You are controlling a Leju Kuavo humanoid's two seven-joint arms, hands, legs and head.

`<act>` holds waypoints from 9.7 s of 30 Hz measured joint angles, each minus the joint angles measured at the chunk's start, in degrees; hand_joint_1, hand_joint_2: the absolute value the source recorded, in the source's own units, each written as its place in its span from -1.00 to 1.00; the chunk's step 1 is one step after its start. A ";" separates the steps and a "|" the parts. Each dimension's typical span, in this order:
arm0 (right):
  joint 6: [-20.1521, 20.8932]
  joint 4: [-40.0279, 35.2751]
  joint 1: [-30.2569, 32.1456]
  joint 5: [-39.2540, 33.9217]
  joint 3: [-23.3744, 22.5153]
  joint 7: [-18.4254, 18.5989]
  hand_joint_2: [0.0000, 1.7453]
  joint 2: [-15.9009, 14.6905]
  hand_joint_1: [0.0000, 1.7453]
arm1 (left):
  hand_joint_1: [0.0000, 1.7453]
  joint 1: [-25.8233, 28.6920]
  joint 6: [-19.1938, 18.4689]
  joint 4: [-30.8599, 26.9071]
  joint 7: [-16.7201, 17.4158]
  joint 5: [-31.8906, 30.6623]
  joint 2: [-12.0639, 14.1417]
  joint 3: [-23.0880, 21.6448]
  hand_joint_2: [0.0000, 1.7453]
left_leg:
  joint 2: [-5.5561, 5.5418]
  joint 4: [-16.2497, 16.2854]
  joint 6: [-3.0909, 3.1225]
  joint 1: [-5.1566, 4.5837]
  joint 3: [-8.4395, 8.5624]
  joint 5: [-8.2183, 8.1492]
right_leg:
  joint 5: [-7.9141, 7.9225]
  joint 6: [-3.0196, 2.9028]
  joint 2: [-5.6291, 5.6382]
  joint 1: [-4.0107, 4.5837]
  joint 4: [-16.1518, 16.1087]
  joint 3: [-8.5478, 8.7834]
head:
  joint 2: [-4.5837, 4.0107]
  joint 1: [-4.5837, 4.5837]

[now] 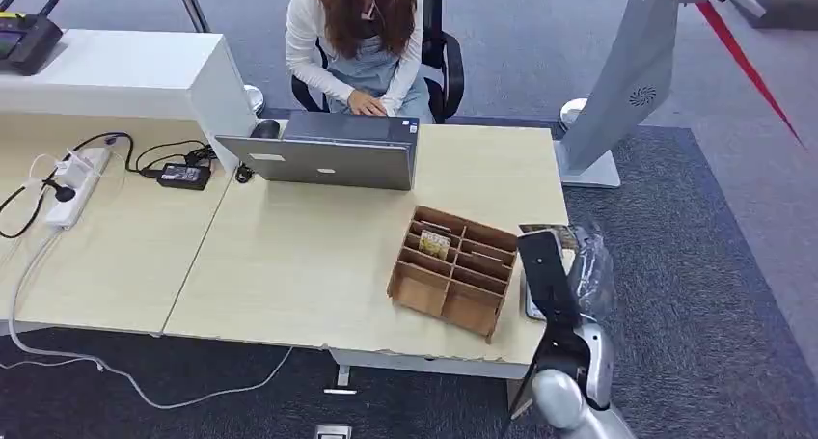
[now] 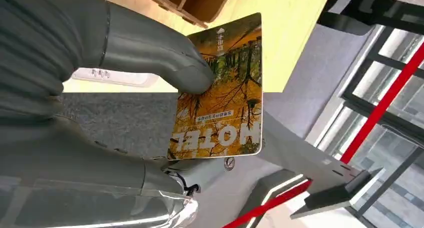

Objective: Pass the card to the sensor for recognition and then transmit it.

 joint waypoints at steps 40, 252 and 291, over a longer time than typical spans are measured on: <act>-3.08 13.09 -1.80 -3.78 1.31 6.21 1.00 0.02 1.00 | -1.00 0.05 -0.24 0.00 1.25 0.13 0.28 1.03 -1.00 | 0.00 0.00 0.00 0.00 0.01 0.00 | 0.00 0.00 0.00 0.00 0.00 -0.01 | 0.00 0.00; 14.01 4.87 -10.53 13.57 10.47 2.29 1.00 1.90 -1.00 | -1.00 -0.11 -0.76 -0.02 -1.22 -5.40 -1.66 -1.25 -1.00 | 0.11 0.05 0.07 -0.02 -0.14 0.13 | 0.15 0.05 0.10 -0.02 0.04 -0.20 | 0.00 0.00; 15.56 5.86 -6.59 14.51 10.38 2.71 1.00 2.49 -0.28 | -1.00 -0.07 -1.11 -0.02 -0.87 -4.63 -1.62 0.07 -1.00 | 0.11 0.03 0.07 -0.02 -0.17 0.13 | 0.14 0.05 0.09 -0.02 0.04 -0.21 | 0.00 0.00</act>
